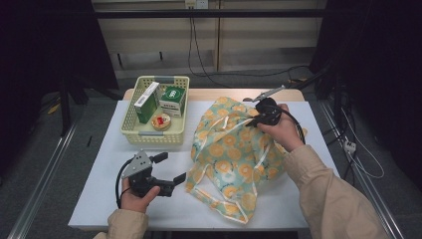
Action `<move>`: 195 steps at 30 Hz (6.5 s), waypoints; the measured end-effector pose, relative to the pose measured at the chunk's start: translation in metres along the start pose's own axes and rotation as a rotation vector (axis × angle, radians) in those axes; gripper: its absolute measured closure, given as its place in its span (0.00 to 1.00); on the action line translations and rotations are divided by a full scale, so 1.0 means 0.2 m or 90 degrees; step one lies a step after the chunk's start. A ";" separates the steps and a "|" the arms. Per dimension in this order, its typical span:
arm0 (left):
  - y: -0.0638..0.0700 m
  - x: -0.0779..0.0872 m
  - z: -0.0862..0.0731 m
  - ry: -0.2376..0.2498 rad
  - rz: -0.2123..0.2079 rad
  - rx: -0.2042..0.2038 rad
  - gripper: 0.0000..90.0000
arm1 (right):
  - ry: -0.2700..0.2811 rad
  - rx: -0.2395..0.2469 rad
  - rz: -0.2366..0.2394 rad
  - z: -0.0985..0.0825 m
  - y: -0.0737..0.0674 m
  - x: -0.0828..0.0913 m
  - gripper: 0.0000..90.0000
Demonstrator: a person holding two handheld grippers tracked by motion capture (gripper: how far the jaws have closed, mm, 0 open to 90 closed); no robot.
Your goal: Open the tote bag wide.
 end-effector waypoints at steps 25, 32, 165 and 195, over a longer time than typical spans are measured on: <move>-0.04 -0.35 -0.18 -0.165 0.041 -0.029 0.77 | -0.018 -0.009 -0.008 0.00 0.00 -0.04 1.00; -0.22 -0.35 -0.15 -0.146 0.097 -0.021 0.85 | -0.020 -0.005 0.000 0.01 -0.01 -0.04 1.00; -1.10 -0.62 0.19 -0.224 0.117 -0.021 0.10 | -0.029 -0.053 0.015 0.06 0.03 -0.05 1.00; -1.17 -0.61 -0.06 -0.364 0.087 -0.107 0.12 | -0.032 -0.048 0.023 0.06 0.02 -0.08 1.00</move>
Point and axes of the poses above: each handheld gripper's, and its own axes: x roughly backward along the jaws, z roughly out of its top, y roughly to its right, the point moved 5 cm from there along -x, roughly forward along the jaws, and after that the axes turned 15 degrees about y, right-handed, at the moved point
